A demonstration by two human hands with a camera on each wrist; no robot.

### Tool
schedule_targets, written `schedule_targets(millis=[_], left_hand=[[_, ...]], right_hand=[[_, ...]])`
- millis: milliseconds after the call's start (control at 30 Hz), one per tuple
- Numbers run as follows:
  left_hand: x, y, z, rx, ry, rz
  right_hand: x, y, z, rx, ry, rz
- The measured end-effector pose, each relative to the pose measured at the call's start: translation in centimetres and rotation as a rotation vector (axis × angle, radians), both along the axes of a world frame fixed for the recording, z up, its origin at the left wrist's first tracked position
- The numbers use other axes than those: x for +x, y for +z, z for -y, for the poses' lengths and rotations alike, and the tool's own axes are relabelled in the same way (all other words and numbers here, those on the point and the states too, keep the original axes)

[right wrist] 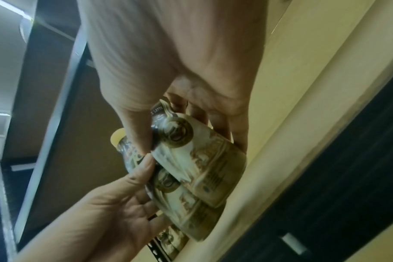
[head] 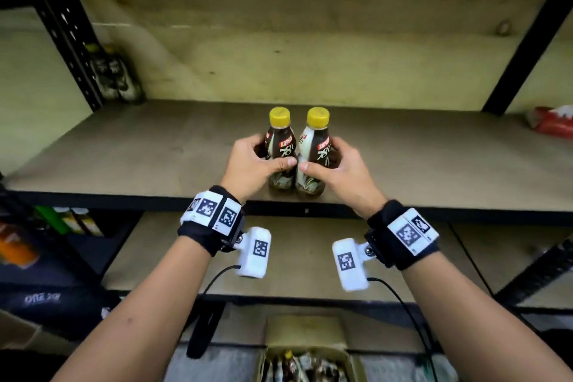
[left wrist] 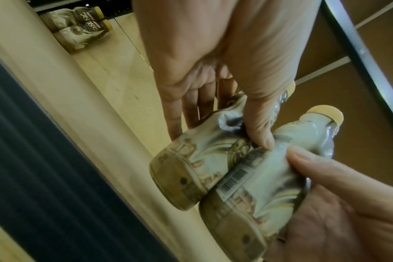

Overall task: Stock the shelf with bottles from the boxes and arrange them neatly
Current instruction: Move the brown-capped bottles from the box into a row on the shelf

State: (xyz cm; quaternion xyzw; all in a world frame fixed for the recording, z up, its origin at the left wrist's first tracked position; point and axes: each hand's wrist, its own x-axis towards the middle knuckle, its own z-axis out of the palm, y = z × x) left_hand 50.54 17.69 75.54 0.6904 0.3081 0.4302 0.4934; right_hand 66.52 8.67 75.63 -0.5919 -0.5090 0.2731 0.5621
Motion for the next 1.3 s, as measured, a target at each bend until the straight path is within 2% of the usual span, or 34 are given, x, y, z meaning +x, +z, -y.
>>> schedule_targets(millis=[300,500,567,633,733,867,1033,1167,1300], left_hand=[[1.0,-1.4,-1.3,0.018,0.033,-0.071],[0.8,0.8,-1.1,0.149,0.092,-0.293],[0.6,1.9,-1.0,0.192,0.139,-0.41],[0.2,2.6,-1.1,0.186,0.183,-0.475],[-1.5,3.3,-2.4,0.131,0.21,-0.524],[-5.3,3.9,-6.9,0.056,0.186,-0.589],[-10.1,3.5,-15.3,0.082,0.324,-0.686],[-13.5,3.7,-22.2,0.106,0.379,-0.769],[-16.1,3.7,-27.9,0.129,0.448,-0.787]], right_hand=[[1.3,-1.7,-2.2,-0.089,0.017,-0.062],[3.7,0.9,-2.2,-0.096,0.072,0.069],[3.9,1.1,-2.9,-0.119,0.072,0.203],[3.4,0.9,-3.7,-0.136,0.044,0.333],[1.7,0.5,-5.6,-0.151,0.055,0.381],[-2.0,1.5,-9.6,-0.181,0.096,0.438],[-8.6,1.7,-17.8,-0.204,0.051,0.457],[-13.2,1.6,-24.9,-0.246,0.029,0.565],[-16.7,1.7,-31.3,-0.207,0.004,0.587]])
